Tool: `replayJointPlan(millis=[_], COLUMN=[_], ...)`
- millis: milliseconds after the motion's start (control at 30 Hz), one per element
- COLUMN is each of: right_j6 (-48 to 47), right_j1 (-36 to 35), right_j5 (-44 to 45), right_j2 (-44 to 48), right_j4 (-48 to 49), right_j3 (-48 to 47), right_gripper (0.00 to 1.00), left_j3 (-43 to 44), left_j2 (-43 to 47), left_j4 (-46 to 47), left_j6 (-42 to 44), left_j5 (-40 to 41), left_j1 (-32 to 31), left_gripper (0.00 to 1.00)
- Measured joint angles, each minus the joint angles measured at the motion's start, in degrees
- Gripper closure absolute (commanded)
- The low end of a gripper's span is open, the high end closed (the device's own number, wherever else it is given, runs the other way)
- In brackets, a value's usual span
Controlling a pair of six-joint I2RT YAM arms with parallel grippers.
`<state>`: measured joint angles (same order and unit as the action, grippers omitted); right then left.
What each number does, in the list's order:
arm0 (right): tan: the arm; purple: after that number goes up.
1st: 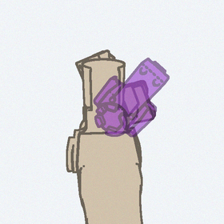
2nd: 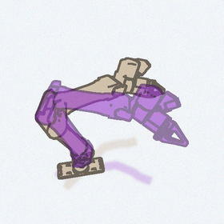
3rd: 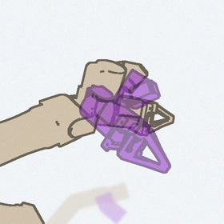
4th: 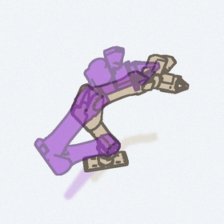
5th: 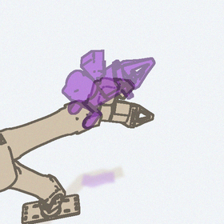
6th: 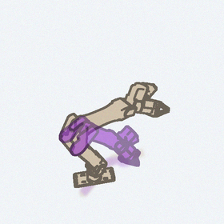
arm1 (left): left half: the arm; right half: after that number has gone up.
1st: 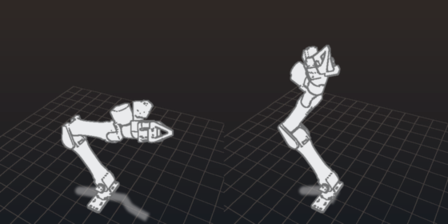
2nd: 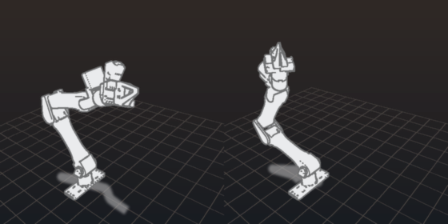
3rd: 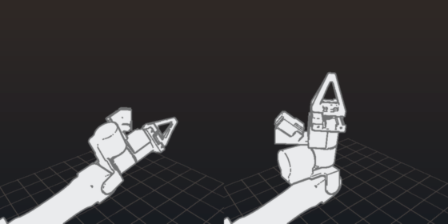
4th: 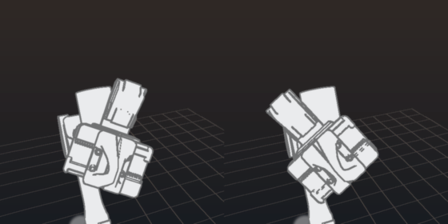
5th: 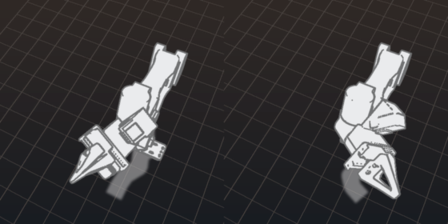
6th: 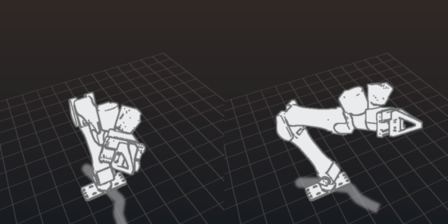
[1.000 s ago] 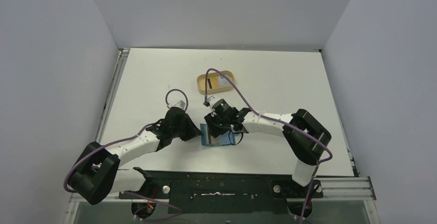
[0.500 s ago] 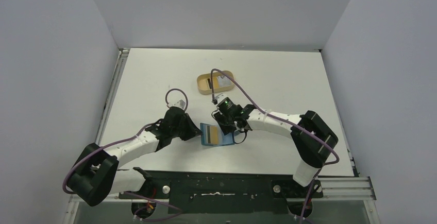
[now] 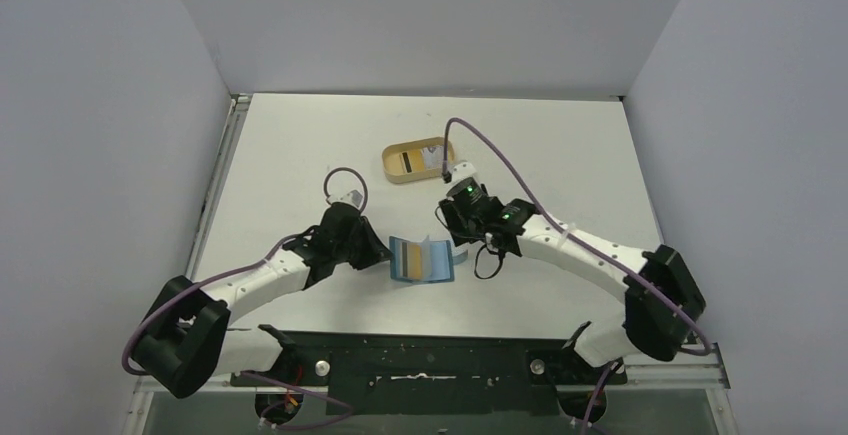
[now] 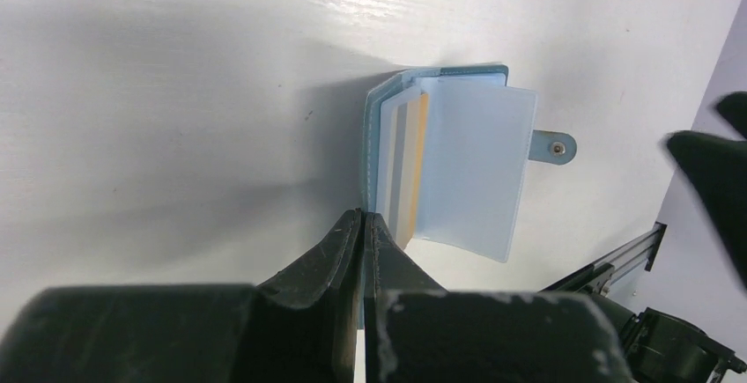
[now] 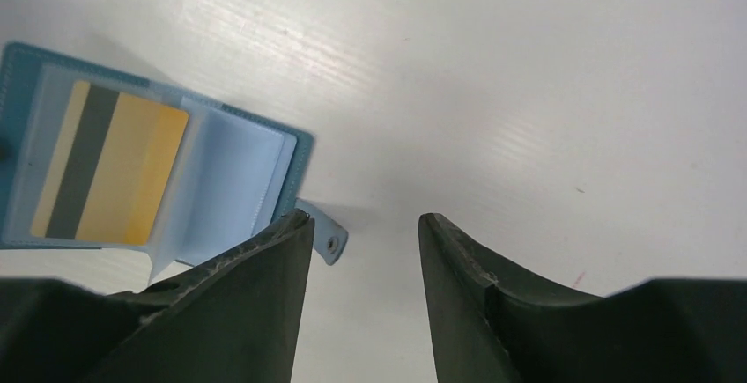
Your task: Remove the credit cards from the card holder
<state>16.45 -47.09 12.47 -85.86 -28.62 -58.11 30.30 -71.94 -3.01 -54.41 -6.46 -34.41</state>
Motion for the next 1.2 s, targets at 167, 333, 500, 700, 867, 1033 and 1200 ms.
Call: replayJointPlan(millis=[167,333,500,700,867,1033,1200], right_j6=[0.5,2.7,8.8,16.6,20.8,22.1,21.8], right_j1=[3.2,5.2,4.3,3.8,4.2,4.8,5.5], right_j5=[-2.3,-21.7,-37.7,-46.2,-46.9,-44.5,-40.2], right_j2=[11.3,9.1,2.7,-3.0,-5.6,-5.7,-3.3], right_j4=[3.7,12.9,24.3,35.7,41.4,42.1,40.3], right_j3=[2.8,2.5,5.9,8.3,13.2,18.7,21.1], right_gripper=[0.5,0.5,0.5,0.5,0.51,0.51,0.51], left_j3=[0.0,-0.2,-1.9,-2.9,-3.6,-4.3,-4.7], left_j2=[-1.4,-3.8,-5.2,-7.3,-7.7,-7.7,-7.7], left_j4=[0.1,0.6,2.7,5.2,7.1,8.8,9.6], left_j6=[0.3,0.5,0.4,0.0,-0.5,-0.7,-0.9], left_j5=[0.1,0.3,0.9,1.2,1.3,1.3,1.3], left_j1=[0.0,0.0,0.0,0.0,0.0,0.0,0.0], left_gripper=[1.0,1.0,1.0,1.0,1.0,1.0,1.0])
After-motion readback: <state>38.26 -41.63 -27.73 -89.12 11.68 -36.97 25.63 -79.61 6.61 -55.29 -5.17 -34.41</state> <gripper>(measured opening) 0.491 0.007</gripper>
